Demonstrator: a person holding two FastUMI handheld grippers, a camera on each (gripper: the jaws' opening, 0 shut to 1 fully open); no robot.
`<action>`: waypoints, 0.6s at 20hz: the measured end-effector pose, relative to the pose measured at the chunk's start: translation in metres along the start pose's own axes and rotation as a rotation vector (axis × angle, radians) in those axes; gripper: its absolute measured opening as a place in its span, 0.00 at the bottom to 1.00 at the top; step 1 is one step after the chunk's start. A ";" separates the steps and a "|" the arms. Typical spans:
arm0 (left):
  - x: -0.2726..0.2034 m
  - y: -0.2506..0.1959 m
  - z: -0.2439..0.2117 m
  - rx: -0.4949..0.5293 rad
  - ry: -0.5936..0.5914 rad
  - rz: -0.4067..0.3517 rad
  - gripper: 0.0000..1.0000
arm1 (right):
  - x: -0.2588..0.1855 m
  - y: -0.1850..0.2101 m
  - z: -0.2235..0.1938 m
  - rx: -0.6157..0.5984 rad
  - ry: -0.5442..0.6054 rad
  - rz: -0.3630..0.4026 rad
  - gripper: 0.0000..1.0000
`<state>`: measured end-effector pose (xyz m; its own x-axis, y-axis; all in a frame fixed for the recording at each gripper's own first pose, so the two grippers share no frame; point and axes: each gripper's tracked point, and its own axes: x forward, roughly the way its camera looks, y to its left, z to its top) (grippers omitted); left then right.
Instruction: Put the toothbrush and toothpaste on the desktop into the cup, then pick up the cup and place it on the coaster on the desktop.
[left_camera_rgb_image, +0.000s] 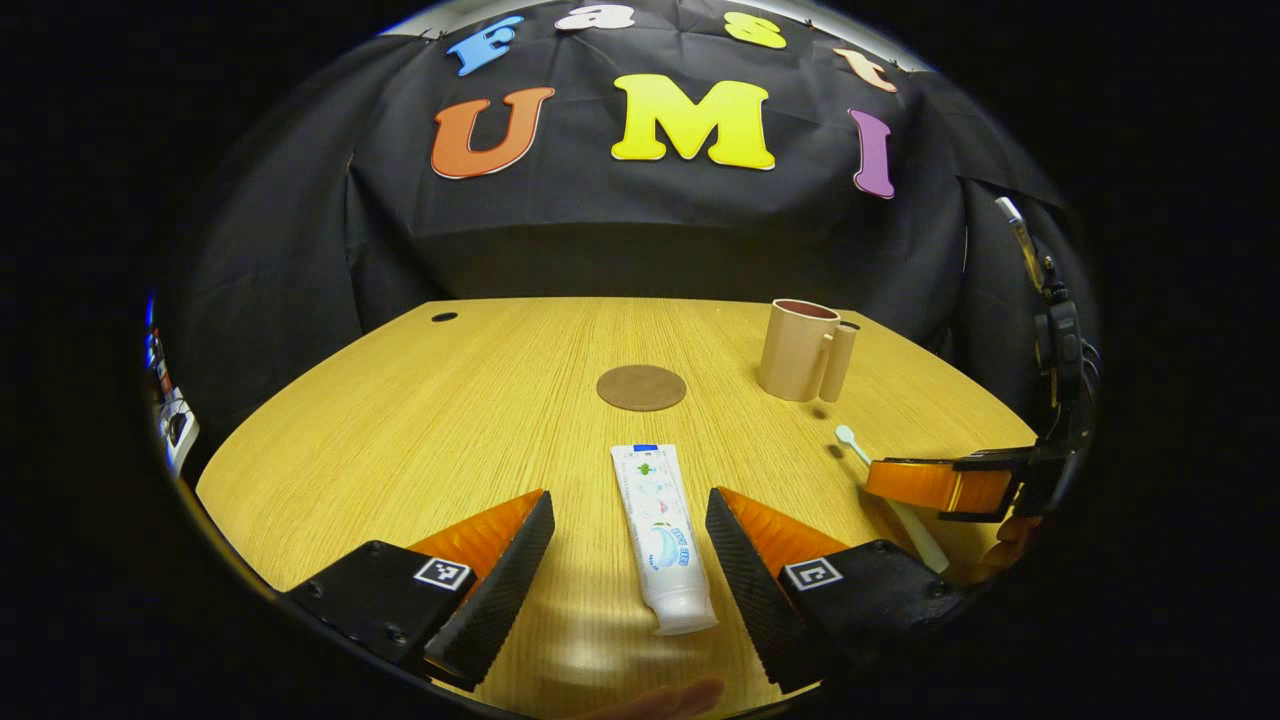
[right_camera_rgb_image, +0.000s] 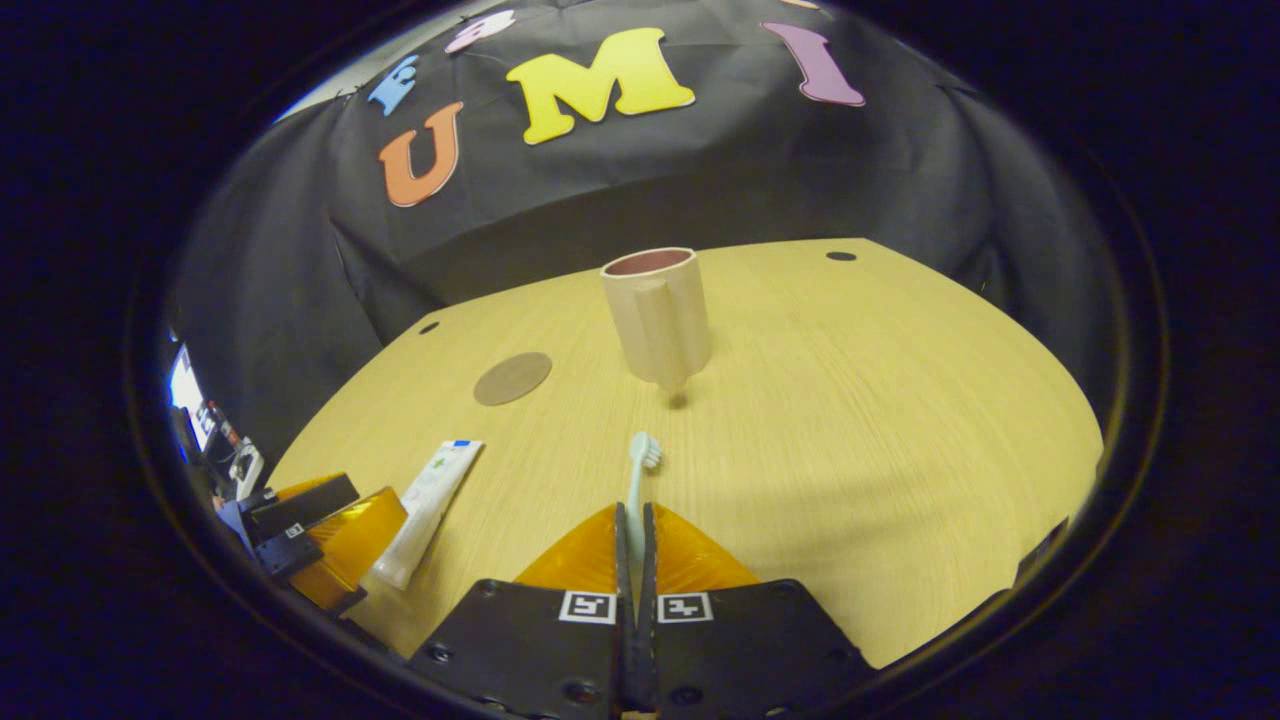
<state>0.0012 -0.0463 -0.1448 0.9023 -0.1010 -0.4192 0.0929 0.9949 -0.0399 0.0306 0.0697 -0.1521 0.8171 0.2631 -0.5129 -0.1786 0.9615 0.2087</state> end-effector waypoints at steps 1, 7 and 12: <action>0.002 0.000 -0.007 -0.014 0.033 0.008 0.98 | -0.005 0.001 0.003 -0.006 -0.010 0.004 0.01; 0.010 -0.001 -0.018 -0.038 0.126 0.016 0.95 | -0.030 0.009 0.028 -0.068 -0.102 0.016 0.03; 0.013 -0.005 -0.024 -0.004 0.154 0.012 0.82 | -0.043 0.011 0.047 -0.081 -0.147 0.026 0.00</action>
<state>0.0027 -0.0525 -0.1720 0.8278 -0.0879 -0.5541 0.0807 0.9960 -0.0373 0.0196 0.0655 -0.0885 0.8822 0.2790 -0.3793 -0.2392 0.9594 0.1493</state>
